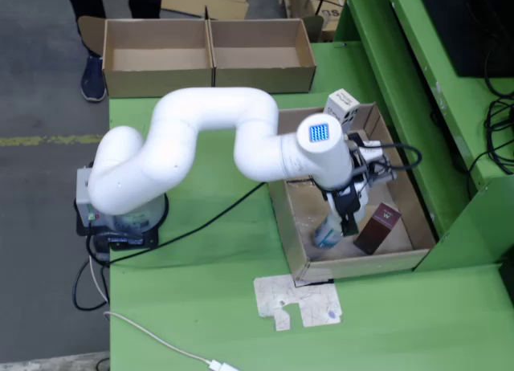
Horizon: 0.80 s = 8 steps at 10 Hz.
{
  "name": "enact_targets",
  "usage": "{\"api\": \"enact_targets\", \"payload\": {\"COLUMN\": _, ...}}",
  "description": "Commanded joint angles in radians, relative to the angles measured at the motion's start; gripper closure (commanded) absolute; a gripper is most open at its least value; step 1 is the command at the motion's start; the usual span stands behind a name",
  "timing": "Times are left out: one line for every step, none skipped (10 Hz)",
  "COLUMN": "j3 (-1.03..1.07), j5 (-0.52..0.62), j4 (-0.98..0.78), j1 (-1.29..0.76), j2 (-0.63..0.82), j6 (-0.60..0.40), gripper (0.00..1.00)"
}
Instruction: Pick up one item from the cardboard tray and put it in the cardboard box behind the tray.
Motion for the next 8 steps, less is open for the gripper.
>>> {"api": "enact_targets", "payload": {"j3": -0.009, "j5": 0.006, "j4": -0.007, "j1": 0.002, "j2": 0.124, "j6": 0.012, "gripper": 1.00}}
{"api": "enact_targets", "payload": {"j3": -0.032, "j5": 0.010, "j4": -0.012, "j1": 0.006, "j2": 0.161, "j6": 0.014, "gripper": 1.00}}
{"api": "enact_targets", "payload": {"j3": -0.032, "j5": 0.009, "j4": -0.021, "j1": 0.011, "j2": 0.171, "j6": 0.016, "gripper": 1.00}}
{"api": "enact_targets", "payload": {"j3": -0.032, "j5": 0.009, "j4": -0.021, "j1": 0.011, "j2": 0.171, "j6": 0.016, "gripper": 1.00}}
{"api": "enact_targets", "payload": {"j3": -0.064, "j5": -0.007, "j4": -0.030, "j1": 0.026, "j2": 0.226, "j6": 0.030, "gripper": 1.00}}
{"api": "enact_targets", "payload": {"j3": -0.064, "j5": -0.007, "j4": -0.030, "j1": 0.026, "j2": 0.226, "j6": 0.030, "gripper": 1.00}}
{"api": "enact_targets", "payload": {"j3": -0.090, "j5": -0.002, "j4": -0.030, "j1": 0.022, "j2": 0.270, "j6": 0.027, "gripper": 1.00}}
{"api": "enact_targets", "payload": {"j3": -0.090, "j5": -0.002, "j4": -0.030, "j1": 0.022, "j2": 0.270, "j6": 0.027, "gripper": 1.00}}
